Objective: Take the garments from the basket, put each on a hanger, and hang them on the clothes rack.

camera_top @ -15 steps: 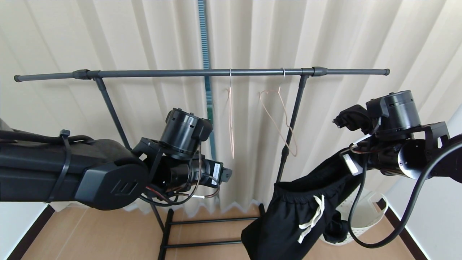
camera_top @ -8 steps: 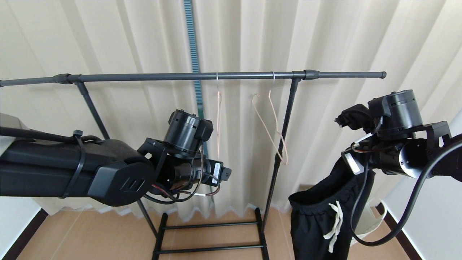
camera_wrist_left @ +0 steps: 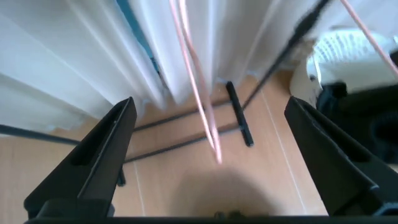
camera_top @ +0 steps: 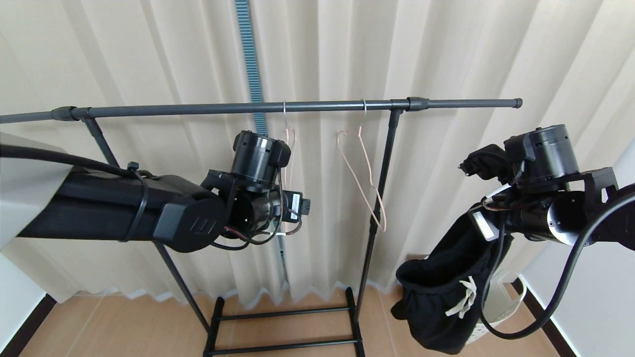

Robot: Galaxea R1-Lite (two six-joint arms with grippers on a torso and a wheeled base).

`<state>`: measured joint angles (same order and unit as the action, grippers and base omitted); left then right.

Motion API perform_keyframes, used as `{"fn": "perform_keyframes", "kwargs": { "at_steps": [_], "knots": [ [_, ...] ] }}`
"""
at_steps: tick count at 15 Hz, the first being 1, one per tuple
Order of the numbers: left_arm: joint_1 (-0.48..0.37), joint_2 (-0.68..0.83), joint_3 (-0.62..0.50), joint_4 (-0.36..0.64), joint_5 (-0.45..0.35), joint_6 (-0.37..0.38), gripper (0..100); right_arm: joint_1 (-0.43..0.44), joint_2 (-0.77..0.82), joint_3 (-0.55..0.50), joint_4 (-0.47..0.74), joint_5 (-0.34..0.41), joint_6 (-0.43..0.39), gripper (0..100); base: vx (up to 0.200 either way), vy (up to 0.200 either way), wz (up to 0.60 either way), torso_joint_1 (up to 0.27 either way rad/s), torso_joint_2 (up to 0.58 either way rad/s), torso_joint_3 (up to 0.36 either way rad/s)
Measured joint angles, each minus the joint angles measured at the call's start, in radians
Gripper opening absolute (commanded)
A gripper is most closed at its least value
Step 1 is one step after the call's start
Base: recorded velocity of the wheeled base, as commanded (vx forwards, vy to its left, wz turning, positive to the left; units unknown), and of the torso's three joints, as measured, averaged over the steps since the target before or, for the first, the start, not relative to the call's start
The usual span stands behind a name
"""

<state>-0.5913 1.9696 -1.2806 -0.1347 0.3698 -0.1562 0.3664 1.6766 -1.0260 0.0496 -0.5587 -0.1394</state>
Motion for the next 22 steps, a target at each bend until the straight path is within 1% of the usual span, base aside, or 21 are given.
{"fn": "perform_keyframes", "kwargs": {
  "at_steps": [3, 9, 11, 15, 16, 22],
  "knots": [
    [0.029, 0.077, -0.111, 0.003, 0.016, 0.0, 100, -0.001, 0.004, 0.0, -0.025, 0.0, -0.01, 0, 0.0, 0.0, 0.0, 0.0, 0.0, 0.0],
    [0.078, 0.236, -0.332, 0.005, 0.036, 0.0, 100, -0.002, 0.005, 0.004, -0.028, 0.0, -0.017, 0, 0.0, 0.0, 0.0, 0.0, 0.0, 0.0],
    [0.084, 0.268, -0.366, 0.007, 0.037, 0.001, 100, -0.002, 0.005, 0.004, -0.028, 0.0, -0.017, 0, 0.0, 0.0, 0.0, 0.0, 0.0, 0.0],
    [0.08, 0.29, -0.378, 0.006, 0.035, 0.005, 100, -0.002, 0.005, 0.003, -0.028, 0.0, -0.017, 0, 0.0, 0.0, 0.0, 0.0, 0.0, 0.0],
    [0.079, 0.291, -0.378, 0.005, 0.034, 0.005, 0, -0.001, 0.005, 0.002, -0.029, 0.0, -0.017, 0, 0.0, 0.0, 0.0, 0.0, 0.0, 0.0],
    [0.075, 0.292, -0.374, 0.005, 0.033, 0.005, 0, -0.002, 0.005, 0.003, -0.028, 0.001, -0.017, 0, 0.0, 0.0, 0.0, 0.0, 0.0, 0.0]
  ]
}}
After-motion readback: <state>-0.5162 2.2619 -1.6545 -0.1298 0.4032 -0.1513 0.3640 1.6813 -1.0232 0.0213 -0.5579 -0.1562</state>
